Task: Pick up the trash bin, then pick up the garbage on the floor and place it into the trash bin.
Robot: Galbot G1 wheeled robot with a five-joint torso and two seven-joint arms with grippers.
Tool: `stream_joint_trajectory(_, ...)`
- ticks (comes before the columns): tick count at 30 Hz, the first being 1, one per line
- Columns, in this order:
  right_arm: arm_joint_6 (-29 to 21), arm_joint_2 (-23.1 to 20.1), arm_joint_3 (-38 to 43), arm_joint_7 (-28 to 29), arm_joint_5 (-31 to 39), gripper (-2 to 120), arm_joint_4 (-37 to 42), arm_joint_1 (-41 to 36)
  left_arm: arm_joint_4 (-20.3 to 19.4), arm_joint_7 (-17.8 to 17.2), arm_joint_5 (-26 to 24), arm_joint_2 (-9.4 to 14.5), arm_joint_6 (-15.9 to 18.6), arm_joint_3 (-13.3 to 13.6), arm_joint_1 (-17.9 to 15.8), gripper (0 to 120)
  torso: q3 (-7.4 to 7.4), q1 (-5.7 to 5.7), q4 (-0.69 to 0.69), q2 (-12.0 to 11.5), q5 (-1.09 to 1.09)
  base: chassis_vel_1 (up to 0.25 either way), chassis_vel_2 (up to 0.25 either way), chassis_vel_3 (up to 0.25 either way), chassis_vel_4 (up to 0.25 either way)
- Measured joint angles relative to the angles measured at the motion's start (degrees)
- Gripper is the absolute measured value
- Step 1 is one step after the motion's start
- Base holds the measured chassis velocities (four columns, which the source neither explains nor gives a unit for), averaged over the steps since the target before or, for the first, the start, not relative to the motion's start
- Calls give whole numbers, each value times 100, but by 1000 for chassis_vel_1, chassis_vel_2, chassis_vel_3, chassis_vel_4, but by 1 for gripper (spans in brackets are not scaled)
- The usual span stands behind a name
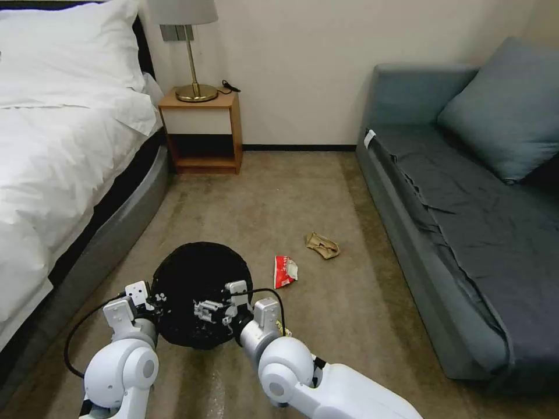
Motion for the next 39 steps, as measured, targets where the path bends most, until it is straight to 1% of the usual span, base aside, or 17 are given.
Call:
stream_joint_trajectory(2, 64, -132, 494, -107, -377, 100, 182, -112, 1, 0, 5, 1, -3, -25, 1, 3, 0, 0, 0, 0, 0, 0, 0, 0, 0)
stream_joint_trajectory(3, 64, -132, 494, -107, -377, 100, 182, -112, 1, 0, 5, 1, -3, -25, 1, 3, 0, 0, 0, 0, 0, 0, 0, 0, 0)
stream_joint_trajectory(5, 223, -327, 1155, -282, -839, 100, 411, -346, 0, 4, 10, 0, -7, -39, 2, 3, 0, 0, 0, 0, 1, 0, 0, 0, 0)
stream_joint_trajectory(6, 382, -479, 1673, -411, -1233, 100, 613, -551, 1, 4, 15, -3, -17, -51, 3, 3, 0, 0, -2, 0, 0, 0, 0, 0, 0)
stream_joint_trajectory(7, 382, -479, 1673, -411, -1233, 100, 613, -551, 1, 4, 15, -3, -17, -51, 3, 3, 0, 0, -2, 0, 0, 0, 0, 0, 0)
stream_joint_trajectory(10, 633, -723, 2914, -462, -1924, 100, 1232, -1086, 1, 17, 33, -14, -62, -110, 9, 3, -1, 0, -2, 1, -1, 0, 0, 0, 0)
stream_joint_trajectory(11, 633, -723, 2914, -462, -1924, 100, 1232, -1086, 1, 17, 33, -14, -62, -110, 9, 3, -1, 0, -2, 1, -1, 0, 0, 0, 0)
stream_joint_trajectory(12, 632, -755, 3281, -458, -2118, 100, 1445, -1331, 2, 23, 47, -16, -82, -143, 12, 3, -1, 0, -1, 0, 1, 0, 0, 0, 0)
stream_joint_trajectory(13, 641, -745, 3791, -420, -2469, 100, 1707, -1707, 9, 31, 64, -16, -102, -174, 9, 3, 0, 0, 0, 0, 2, 0, 0, 0, 0)
stream_joint_trajectory(15, 653, -726, 3931, -399, -2596, 100, 1783, -1830, 11, 34, 66, -17, -107, -180, 9, 3, -1, 0, 0, 0, 1, 0, 0, 0, 0)
stream_joint_trajectory(16, 690, -594, 4368, -352, -3051, 100, 2042, -2360, 29, 45, 70, -17, -124, -214, 0, 3, -1, 0, -3, 0, -1, 0, 0, 0, 0)
stream_joint_trajectory(17, 757, -432, 4609, -318, -3349, 100, 2204, -2747, 41, 51, 72, -13, -134, -233, -6, 3, -1, 0, -2, 0, 2, 0, 0, 0, 0)
stream_joint_trajectory(18, 853, -241, 4771, -298, -3625, 100, 2351, -3084, 52, 54, 74, -5, -146, -250, -10, 3, -1, 0, -5, 0, 1, 0, 0, 0, 0)
stream_joint_trajectory(19, 853, -241, 4771, -298, -3625, 100, 2351, -3084, 52, 54, 74, -5, -146, -250, -10, 3, -1, 0, -5, 0, 1, 0, 0, 0, 0)
stream_joint_trajectory(23, 1314, 252, 4754, -293, -4142, 100, 2485, -3902, 72, 60, 75, -1, -175, -290, -19, 3, -1, 0, -2, 0, -1, 0, 0, 0, 0)
stream_joint_trajectory(29, 1731, 552, 4513, -408, -4525, 100, 2202, -4133, 54, 69, 76, 3, -191, -339, -12, 3, -1, 0, 0, 0, -1, 0, 0, 0, 0)
stream_joint_trajectory(39, 1850, 579, 4442, -508, -4556, 100, 2082, -4120, 19, 77, 76, -8, -203, -390, 12, 3, -1, -1, 0, 0, -1, -10, 8, 11, -11)
